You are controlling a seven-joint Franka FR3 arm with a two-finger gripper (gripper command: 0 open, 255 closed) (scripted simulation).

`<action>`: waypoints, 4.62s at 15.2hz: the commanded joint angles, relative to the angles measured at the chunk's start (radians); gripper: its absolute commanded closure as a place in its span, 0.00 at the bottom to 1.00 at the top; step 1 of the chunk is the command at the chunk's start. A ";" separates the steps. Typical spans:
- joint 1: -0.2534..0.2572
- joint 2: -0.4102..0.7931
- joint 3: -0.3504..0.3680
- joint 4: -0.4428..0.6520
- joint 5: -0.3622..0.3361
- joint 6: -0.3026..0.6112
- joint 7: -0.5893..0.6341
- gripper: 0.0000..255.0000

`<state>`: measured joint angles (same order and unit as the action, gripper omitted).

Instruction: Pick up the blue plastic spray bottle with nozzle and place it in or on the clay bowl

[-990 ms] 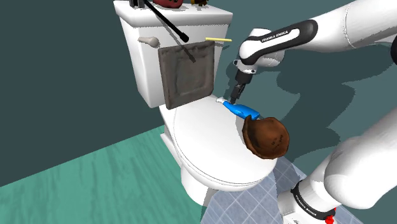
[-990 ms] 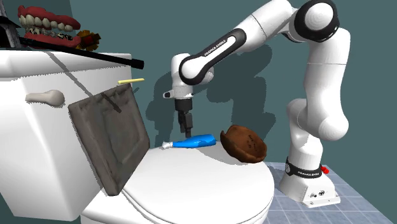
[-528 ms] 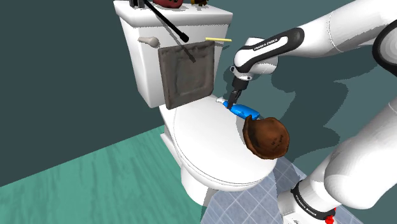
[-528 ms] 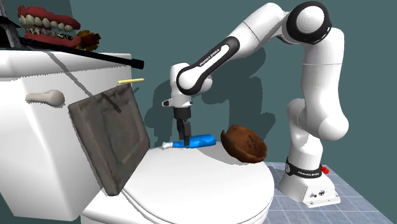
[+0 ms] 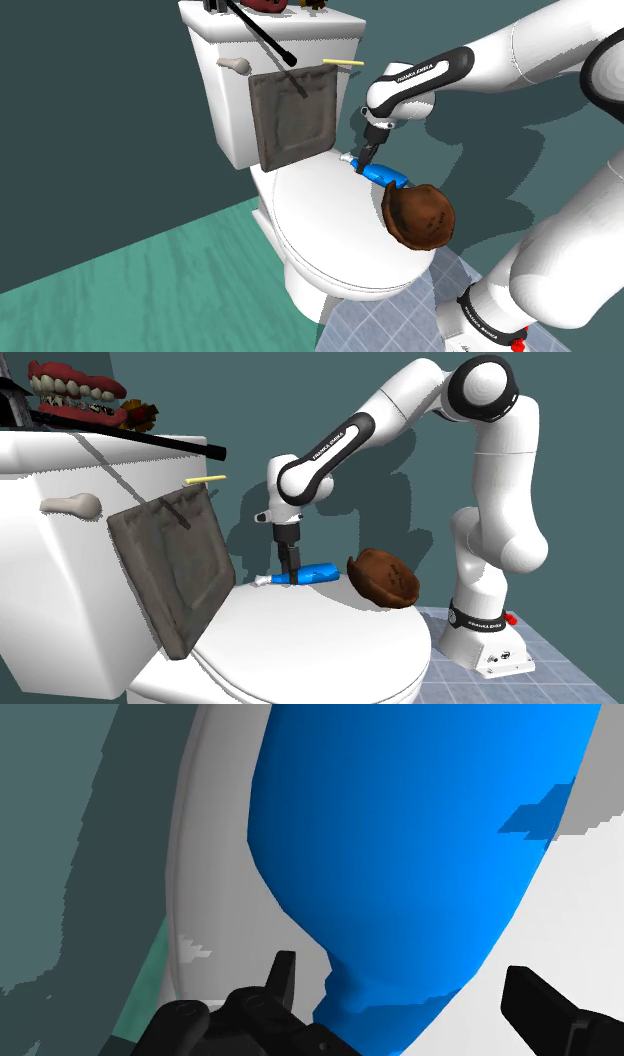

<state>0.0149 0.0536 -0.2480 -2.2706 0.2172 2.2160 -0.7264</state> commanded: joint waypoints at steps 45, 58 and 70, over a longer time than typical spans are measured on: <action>-0.002 -0.180 0.002 0.281 -0.085 -0.445 0.111 1.00; 0.006 -0.706 0.116 -0.183 -0.124 -0.481 0.274 1.00; 0.007 -0.858 0.153 -0.386 -0.108 -0.425 0.304 1.00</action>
<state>0.0229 -0.8040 -0.0942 -2.6403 0.1095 1.7749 -0.4189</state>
